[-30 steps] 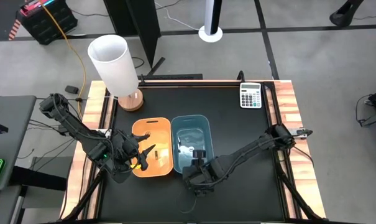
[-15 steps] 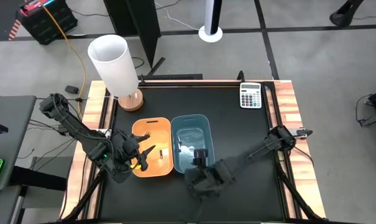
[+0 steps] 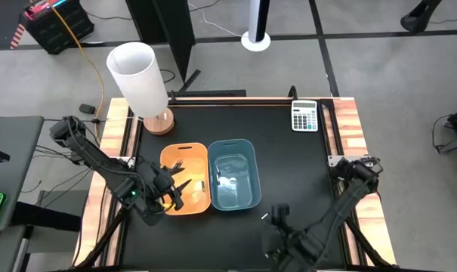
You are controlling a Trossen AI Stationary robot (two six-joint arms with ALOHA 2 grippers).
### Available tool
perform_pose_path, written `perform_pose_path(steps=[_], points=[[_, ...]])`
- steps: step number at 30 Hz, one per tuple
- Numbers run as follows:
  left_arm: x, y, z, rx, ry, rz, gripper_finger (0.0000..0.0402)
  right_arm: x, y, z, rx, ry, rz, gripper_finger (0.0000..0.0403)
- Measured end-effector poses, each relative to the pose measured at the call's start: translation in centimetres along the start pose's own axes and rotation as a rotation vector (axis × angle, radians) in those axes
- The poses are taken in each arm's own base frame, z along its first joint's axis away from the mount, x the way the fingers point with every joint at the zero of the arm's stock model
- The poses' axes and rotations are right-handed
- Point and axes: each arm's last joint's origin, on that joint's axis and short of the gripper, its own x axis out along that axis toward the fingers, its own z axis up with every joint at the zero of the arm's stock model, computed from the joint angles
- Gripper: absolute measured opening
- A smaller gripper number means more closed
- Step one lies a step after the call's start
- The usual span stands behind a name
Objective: Sort batteries
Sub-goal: Put the silver battery into the blue bin
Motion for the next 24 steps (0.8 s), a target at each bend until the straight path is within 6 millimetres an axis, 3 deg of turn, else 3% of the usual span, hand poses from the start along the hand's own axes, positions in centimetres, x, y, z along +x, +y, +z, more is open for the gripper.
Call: perform_pose_path(steps=[4,7,13,20,24], points=[[0.2,0.0,0.1,-0.007,-0.002,0.005,0.0216,2.5,2.1,-2.2,-0.028,0.081,0.076,0.0227],[0.2,-0.2,0.3,-0.004,-0.011,-0.004,0.0216,4.7,2.3,-3.0,-0.044,0.135,0.094,0.0221],[0.2,-0.7,0.8,0.008,-0.038,-0.03,0.0216,8.1,0.8,-3.0,-0.083,0.19,0.194,0.0219],[0.2,-0.7,0.9,0.015,-0.043,-0.034,0.0216,10.0,-2.5,-4.0,-0.074,0.183,0.26,0.0219],[0.2,-0.8,0.9,0.017,-0.038,-0.039,0.0216,10.9,-3.3,-4.8,-0.063,0.157,0.299,0.0219]])
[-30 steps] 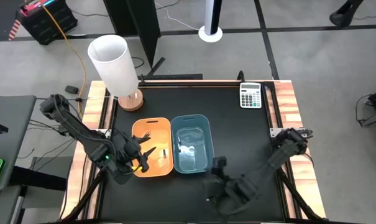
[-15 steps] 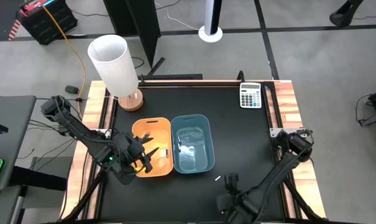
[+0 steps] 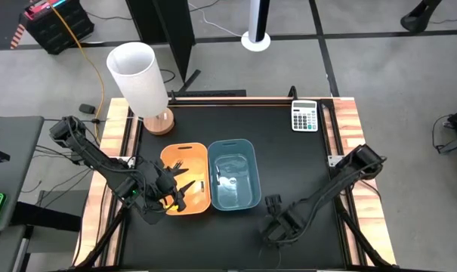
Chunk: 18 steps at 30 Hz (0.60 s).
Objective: Sort batteries
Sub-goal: Put the silver battery into the blue bin
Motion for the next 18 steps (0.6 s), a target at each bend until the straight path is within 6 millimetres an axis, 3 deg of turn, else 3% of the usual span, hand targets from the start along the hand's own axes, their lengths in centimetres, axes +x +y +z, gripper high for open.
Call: perform_pose_path(steps=[8,18], points=[[0.0,0.0,0.0,0.0,0.004,-0.004,0.0216,2.4,-0.5,-1.0,-0.027,0.021,-0.013,0.0219],[0.0,0.0,0.0,0.001,0.005,-0.006,0.0216,2.7,-1.4,-0.4,-0.034,0.002,-0.008,0.0192]])
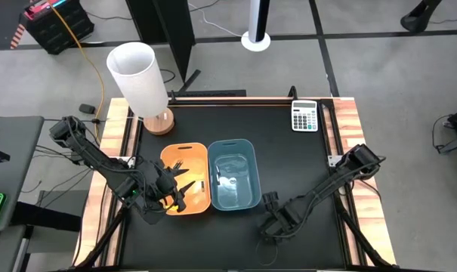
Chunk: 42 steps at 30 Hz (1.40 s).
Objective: Sort batteries
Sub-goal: Put the silver battery into the blue bin
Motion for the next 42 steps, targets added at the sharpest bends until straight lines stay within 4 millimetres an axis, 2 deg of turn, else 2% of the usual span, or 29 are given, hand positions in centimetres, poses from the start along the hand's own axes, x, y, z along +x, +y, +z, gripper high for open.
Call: perform_pose_path(steps=[14,33,42], points=[[0.0,0.0,0.0,0.001,0.0,0.0,0.0216,1.0,-0.1,-0.5,0.061,-0.011,0.041,0.0153],[0.0,0.0,0.0,0.003,0.001,0.001,0.0216,0.7,1.5,-0.5,0.094,-0.054,0.095,0.0021],[0.0,0.0,0.0,0.002,0.001,0.001,0.0216,0.5,2.4,-0.6,0.113,-0.071,0.117,0.0009]])
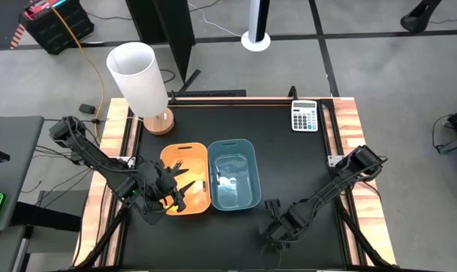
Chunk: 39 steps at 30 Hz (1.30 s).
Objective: Sort batteries
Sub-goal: Put the silver battery into the blue bin
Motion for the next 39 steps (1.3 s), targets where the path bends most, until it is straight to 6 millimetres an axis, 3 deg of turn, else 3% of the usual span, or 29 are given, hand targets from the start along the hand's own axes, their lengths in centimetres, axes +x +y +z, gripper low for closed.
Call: perform_pose_path(steps=[15,29,32,39], points=[[0.0,0.0,0.0,-0.002,0.0,0.0,0.0216,-0.1,0.0,0.0,0.008,0.005,0.002,0.0008],[0.0,0.0,0.0,-0.003,0.0,-0.001,0.0216,-1.7,0.6,1.0,-0.012,0.022,-0.009,0.0002],[0.0,0.0,0.0,-0.003,0.003,-0.004,0.0216,-2.3,1.4,1.0,0.01,0.005,-0.025,0.0022],[0.0,-0.1,-0.1,-0.036,0.011,-0.011,0.0216,-3.9,2.6,1.6,0.082,-0.057,-0.081,0.0126]])
